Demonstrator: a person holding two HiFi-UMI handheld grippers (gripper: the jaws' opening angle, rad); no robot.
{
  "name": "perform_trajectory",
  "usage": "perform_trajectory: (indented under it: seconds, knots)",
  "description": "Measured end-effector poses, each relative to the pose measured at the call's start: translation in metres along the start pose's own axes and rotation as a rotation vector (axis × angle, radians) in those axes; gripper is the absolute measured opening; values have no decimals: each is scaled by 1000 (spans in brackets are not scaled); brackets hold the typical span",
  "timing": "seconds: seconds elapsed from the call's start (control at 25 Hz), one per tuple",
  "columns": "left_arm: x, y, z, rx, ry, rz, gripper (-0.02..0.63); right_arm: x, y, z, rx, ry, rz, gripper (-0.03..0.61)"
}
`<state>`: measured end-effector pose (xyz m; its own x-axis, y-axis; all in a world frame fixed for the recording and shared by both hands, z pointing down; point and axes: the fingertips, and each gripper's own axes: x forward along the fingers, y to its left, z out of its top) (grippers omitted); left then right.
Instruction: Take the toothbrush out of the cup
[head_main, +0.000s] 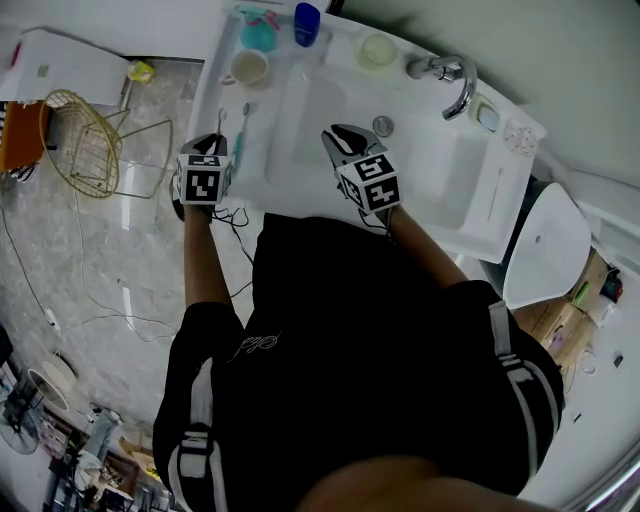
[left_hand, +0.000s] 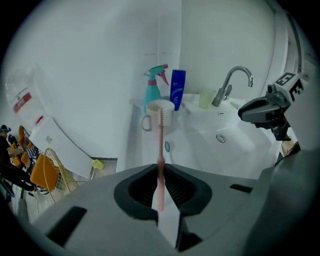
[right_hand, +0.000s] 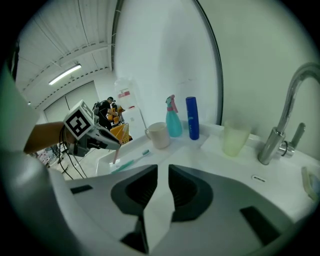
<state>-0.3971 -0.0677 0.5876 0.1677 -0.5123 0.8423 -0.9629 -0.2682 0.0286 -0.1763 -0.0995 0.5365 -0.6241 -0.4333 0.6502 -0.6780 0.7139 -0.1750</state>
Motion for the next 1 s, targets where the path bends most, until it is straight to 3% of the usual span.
perform_trajectory:
  seconds: [0.24,0.64,1.0]
  knots:
    - [30,11,-18,-28,56,-17,52,1,-5,0,17,1,-20,75]
    - [45,10,-16,-79,69,-55,52,0,-12,-3,49,-3,-49,75]
    - [60,9,-21,-65,109,-61,52,-3,-23,-2,79,-11,-78,75]
